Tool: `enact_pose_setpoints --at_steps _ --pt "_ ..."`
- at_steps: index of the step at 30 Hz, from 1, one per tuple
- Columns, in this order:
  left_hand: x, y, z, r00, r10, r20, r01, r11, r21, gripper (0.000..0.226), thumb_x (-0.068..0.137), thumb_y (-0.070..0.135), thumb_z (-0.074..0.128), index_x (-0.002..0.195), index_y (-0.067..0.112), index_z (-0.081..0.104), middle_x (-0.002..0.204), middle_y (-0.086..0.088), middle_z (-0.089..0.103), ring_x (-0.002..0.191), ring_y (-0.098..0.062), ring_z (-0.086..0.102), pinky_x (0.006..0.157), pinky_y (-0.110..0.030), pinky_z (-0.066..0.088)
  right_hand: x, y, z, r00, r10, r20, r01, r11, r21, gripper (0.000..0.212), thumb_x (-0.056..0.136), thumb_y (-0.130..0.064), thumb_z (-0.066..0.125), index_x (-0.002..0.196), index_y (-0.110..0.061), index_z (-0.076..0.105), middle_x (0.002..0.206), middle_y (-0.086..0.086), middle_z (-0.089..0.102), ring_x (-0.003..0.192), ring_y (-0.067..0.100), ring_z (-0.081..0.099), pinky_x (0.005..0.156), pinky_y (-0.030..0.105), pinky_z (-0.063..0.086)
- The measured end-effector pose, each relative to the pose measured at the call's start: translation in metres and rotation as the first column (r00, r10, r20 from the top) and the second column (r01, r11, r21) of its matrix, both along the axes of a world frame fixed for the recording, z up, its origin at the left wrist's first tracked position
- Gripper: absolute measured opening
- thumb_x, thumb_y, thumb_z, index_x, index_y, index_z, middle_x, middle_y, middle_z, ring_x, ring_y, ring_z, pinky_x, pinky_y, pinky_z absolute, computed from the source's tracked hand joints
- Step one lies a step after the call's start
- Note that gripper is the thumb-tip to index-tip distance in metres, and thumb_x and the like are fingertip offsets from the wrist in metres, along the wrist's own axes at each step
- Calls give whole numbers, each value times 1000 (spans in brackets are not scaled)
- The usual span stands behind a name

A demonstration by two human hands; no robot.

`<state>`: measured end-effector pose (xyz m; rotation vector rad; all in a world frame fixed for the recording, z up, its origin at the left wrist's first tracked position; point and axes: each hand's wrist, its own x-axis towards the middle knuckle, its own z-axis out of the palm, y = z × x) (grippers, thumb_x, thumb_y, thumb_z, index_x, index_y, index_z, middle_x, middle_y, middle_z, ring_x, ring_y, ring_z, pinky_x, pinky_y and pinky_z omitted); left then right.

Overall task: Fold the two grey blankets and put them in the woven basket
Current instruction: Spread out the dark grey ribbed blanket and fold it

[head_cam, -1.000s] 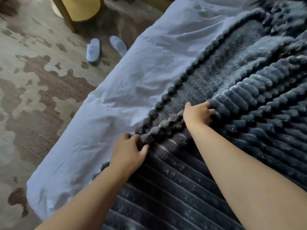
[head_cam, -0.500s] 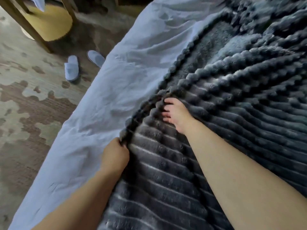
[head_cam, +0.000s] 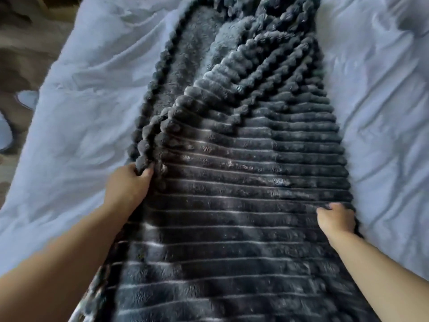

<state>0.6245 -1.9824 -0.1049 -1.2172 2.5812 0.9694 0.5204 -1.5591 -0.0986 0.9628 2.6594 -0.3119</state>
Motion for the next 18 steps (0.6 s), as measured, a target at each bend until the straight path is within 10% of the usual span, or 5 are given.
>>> enact_pose_setpoints --at_steps 7,10,18 --pt "25 -2 4 960 270 -74 -248 944 218 47 89 46 58 67 5 53 57 -13 46 55 -23 45 52 -32 33 -3 52 5 943 -328 62 318 825 -467 70 83 -37 72 138 -6 42 140 11 48 128 36 44 98 48 40" --pt "40 -2 32 935 343 -89 -286 879 381 41 86 52 59 77 13 58 72 -14 54 67 -24 52 66 -36 42 0 47 35 945 -201 260 322 716 -619 26 86 -23 68 108 -16 56 102 -1 51 87 30 56 61 36 44" --pt "83 32 207 713 676 -184 -271 508 818 27 92 47 54 94 23 65 80 3 75 70 -15 72 66 -36 52 67 87 204 785 -620 -13 178 245 -953 6 59 -9 60 64 -11 59 72 10 61 54 31 61 48 31 54"
